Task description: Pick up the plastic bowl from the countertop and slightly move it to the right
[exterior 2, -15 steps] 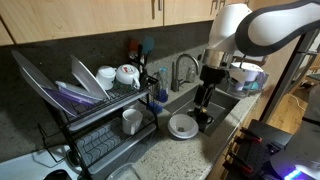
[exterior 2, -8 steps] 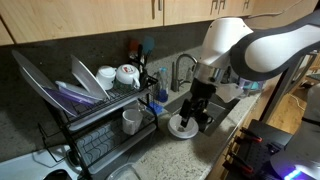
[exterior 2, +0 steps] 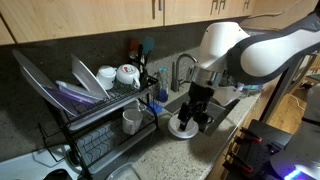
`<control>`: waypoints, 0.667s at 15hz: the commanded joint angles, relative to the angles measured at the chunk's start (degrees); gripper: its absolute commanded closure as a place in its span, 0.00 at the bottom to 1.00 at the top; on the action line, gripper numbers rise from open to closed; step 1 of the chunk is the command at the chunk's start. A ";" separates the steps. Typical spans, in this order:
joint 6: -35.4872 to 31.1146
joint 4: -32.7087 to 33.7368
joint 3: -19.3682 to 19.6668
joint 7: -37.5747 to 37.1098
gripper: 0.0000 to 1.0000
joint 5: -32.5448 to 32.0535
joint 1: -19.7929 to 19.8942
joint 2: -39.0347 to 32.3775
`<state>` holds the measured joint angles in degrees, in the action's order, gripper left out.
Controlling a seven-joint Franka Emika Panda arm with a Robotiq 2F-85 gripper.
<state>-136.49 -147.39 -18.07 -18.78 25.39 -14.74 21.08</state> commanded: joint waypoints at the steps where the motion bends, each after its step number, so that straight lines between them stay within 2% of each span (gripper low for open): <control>1: -1.28 -0.71 1.39 -0.79 0.00 1.99 -1.13 0.17; 5: -2.03 0.44 1.41 -1.47 0.00 6.87 -2.09 -2.80; 10: -2.20 4.20 -1.39 -5.80 0.00 3.97 -2.39 -9.54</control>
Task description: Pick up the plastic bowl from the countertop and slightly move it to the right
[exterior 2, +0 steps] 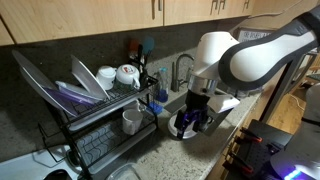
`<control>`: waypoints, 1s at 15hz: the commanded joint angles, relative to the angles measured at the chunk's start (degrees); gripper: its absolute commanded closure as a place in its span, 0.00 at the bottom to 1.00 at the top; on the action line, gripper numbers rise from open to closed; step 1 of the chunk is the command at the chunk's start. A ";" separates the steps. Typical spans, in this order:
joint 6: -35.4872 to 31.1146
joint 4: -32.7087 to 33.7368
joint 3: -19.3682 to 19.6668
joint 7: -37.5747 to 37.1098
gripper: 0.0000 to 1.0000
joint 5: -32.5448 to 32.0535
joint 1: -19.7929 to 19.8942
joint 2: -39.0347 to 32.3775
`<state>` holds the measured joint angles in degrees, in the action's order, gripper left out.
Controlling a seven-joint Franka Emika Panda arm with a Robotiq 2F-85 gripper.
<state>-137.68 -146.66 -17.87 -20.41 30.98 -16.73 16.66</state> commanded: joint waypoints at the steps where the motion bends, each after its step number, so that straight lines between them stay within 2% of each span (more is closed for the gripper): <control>1: -0.73 4.75 -2.18 -5.69 0.00 -2.84 -0.38 -6.96; 6: 0.10 12.63 -4.50 -17.55 0.00 -13.57 -0.43 -15.90; 10: 1.65 19.12 -3.81 -25.28 0.00 -22.17 -2.35 -22.41; 15: 3.73 26.84 -2.33 -29.96 0.00 -29.86 -6.42 -31.07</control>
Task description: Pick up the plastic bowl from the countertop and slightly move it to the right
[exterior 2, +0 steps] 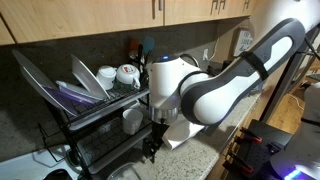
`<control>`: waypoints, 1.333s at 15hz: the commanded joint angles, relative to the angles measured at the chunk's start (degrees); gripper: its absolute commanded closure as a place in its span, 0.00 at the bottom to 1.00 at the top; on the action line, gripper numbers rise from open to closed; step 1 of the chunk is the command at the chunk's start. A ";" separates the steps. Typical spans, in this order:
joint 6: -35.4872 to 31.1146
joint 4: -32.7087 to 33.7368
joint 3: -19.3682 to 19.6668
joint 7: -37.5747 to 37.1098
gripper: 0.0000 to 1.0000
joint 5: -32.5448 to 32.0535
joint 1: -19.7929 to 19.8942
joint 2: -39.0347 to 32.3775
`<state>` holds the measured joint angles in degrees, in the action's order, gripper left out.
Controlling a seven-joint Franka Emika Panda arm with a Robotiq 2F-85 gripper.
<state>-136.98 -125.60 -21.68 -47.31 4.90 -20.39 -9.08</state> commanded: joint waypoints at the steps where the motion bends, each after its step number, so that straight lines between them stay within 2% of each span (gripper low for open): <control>1: 3.68 7.31 1.78 -3.28 0.00 -4.77 -3.76 -7.04; 4: 5.17 11.59 3.08 -2.70 0.00 -6.50 -6.22 -11.91; 8: 7.08 16.16 4.43 -0.72 0.00 -5.69 -8.40 -17.47; 14: 8.49 19.81 5.94 0.85 0.00 -4.98 -9.65 -23.40; 20: 12.40 23.75 6.40 8.53 0.00 -5.79 -10.75 -28.72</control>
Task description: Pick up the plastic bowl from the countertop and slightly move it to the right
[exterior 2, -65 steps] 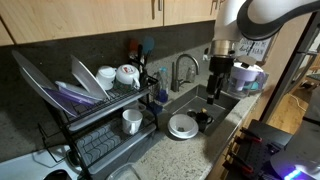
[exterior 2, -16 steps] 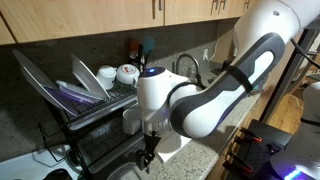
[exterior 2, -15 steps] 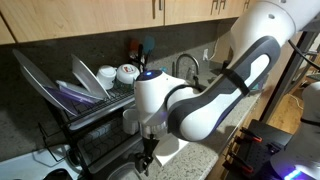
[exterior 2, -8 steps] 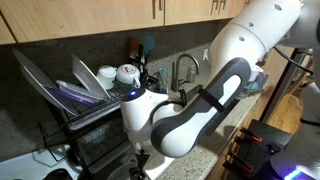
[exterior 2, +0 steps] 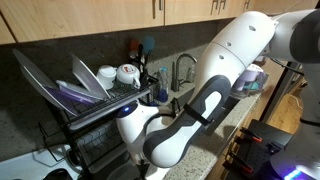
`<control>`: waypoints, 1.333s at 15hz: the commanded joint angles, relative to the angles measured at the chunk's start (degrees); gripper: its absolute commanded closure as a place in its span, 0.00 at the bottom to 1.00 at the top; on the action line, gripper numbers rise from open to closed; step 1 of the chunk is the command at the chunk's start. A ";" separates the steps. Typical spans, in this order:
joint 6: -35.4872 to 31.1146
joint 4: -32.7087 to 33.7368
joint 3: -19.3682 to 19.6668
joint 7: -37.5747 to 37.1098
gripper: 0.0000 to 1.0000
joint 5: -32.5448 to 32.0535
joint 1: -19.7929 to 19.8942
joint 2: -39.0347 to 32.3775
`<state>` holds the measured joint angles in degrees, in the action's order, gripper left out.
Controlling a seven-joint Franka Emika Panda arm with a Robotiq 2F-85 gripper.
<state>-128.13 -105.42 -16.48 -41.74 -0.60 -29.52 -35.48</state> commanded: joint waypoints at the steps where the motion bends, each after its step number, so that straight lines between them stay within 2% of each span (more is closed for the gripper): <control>1: 4.12 4.32 1.34 3.85 0.00 -0.21 -1.91 -3.13; 4: 5.59 6.23 2.09 5.56 0.00 -0.14 -2.79 -4.95; 5: 5.99 6.73 2.43 6.04 0.03 0.00 -2.99 -5.37; 11: 5.62 6.73 3.86 7.13 0.35 1.16 -2.34 -6.35; 17: 3.70 3.33 4.46 7.52 0.16 3.35 0.55 -4.58; 18: 3.31 2.68 4.48 7.73 0.20 3.95 1.29 -4.29; 20: 2.70 1.45 4.51 8.31 0.20 5.05 2.53 -3.73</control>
<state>-124.15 -100.33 -12.05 -35.44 2.05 -28.69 -41.84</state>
